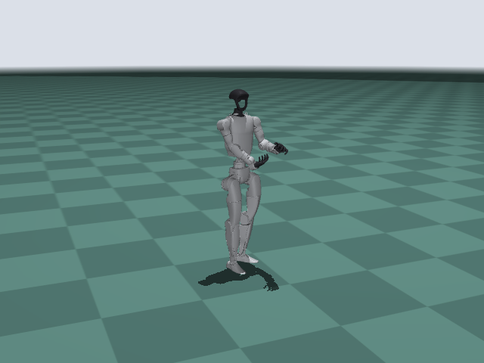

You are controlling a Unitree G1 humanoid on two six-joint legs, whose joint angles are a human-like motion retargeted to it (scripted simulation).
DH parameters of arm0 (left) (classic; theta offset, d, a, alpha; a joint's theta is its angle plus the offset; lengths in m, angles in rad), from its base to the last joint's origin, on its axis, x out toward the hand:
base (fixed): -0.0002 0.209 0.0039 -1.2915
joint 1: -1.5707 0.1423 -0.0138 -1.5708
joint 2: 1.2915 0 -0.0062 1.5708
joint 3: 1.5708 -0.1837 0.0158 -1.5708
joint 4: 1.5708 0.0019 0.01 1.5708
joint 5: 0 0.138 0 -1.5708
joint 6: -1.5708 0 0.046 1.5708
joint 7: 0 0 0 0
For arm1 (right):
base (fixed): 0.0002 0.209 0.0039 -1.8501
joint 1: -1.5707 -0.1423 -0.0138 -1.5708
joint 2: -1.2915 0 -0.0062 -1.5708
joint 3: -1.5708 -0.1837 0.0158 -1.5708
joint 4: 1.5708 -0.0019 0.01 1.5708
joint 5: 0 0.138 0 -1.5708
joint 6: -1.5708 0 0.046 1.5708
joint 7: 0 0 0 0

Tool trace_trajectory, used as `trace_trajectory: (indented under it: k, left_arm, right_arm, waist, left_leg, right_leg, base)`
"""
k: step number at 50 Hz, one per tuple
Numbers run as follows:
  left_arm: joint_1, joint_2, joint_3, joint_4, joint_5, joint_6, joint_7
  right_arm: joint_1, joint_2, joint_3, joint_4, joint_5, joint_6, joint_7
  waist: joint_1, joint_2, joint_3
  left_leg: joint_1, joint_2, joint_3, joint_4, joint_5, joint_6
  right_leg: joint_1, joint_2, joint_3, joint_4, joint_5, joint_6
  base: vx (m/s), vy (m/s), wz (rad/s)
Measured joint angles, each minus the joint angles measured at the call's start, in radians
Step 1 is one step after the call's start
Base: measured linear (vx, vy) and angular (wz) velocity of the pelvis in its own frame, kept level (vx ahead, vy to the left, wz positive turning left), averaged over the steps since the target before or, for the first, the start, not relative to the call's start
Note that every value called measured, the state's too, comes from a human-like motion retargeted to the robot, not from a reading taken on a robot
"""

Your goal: Upper body actions

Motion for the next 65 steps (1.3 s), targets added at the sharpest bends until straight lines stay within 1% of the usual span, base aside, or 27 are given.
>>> trace_trajectory:
  k: [10,23,32,42,57,62,65]
  left_arm:
    - [0.001,-0.008,0.003,-0.009,-0.010,-0.005,0.045]
    - [0.001,-0.016,0.002,0.003,-0.028,0.007,0.029]
    - [-0.006,-0.026,-0.005,0.043,-0.045,0.020,-0.040]
    - [-0.019,-0.033,-0.017,0.078,-0.075,0.006,-0.119]
    - [-0.040,0.007,-0.072,0.094,-0.137,-0.010,-0.325]
    - [-0.034,-0.001,-0.069,0.098,-0.144,-0.007,-0.338]
    - [-0.034,-0.004,-0.047,0.093,-0.142,0.000,-0.288]
  right_arm:
    - [-0.003,-0.013,0.011,-0.033,-0.004,-0.029,-0.004]
    - [-0.008,-0.019,0.021,-0.031,0.009,-0.035,-0.028]
    - [-0.021,-0.014,0.011,0.003,0.041,0.003,-0.058]
    - [-0.027,-0.010,0.007,0.019,0.104,0.033,-0.120]
    - [0.015,0.011,0.017,0.033,0.316,0.115,-0.266]
    - [0.022,0.007,0.020,0.013,0.323,0.126,-0.295]
    - [0.005,-0.003,0.024,-0.022,0.275,0.122,-0.288]
  waist:
    - [0.007,0.000,0.000]
    - [0.015,-0.005,0.005]
    - [0.018,-0.012,0.009]
    - [0.024,-0.014,0.008]
    - [0.028,-0.014,0.015]
    - [0.030,-0.015,0.012]
    - [0.030,-0.017,0.015]
  left_leg:
    - [-0.005,-0.005,-0.026,0.003,0.005,0.003]
    - [-0.016,-0.009,-0.052,0.004,0.011,0.004]
    - [-0.023,-0.012,-0.070,0.003,0.014,0.005]
    - [-0.025,-0.013,-0.081,0.003,0.014,0.005]
    - [-0.027,-0.012,-0.087,0.003,0.011,0.003]
    - [-0.027,-0.012,-0.089,0.002,0.011,0.002]
    - [-0.027,-0.012,-0.088,0.003,0.009,0.002]
  right_leg:
    - [0.008,-0.006,-0.019,-0.001,-0.001,0.000]
    - [0.010,-0.014,-0.036,-0.001,-0.001,0.002]
    - [0.010,-0.019,-0.049,0.000,-0.002,0.003]
    - [0.013,-0.021,-0.055,-0.001,-0.003,0.004]
    - [0.012,-0.023,-0.053,-0.001,-0.003,0.005]
    - [0.012,-0.023,-0.052,-0.003,-0.002,0.005]
    - [0.010,-0.022,-0.050,-0.002,-0.002,0.005]
  base:
    - [0.00,0.00,0.00]
    - [0.00,0.00,0.00]
    - [0.00,0.00,0.00]
    - [0.00,0.00,0.00]
    - [0.00,0.00,0.00]
    - [0.00,0.00,0.00]
    - [0.00,0.00,0.00]
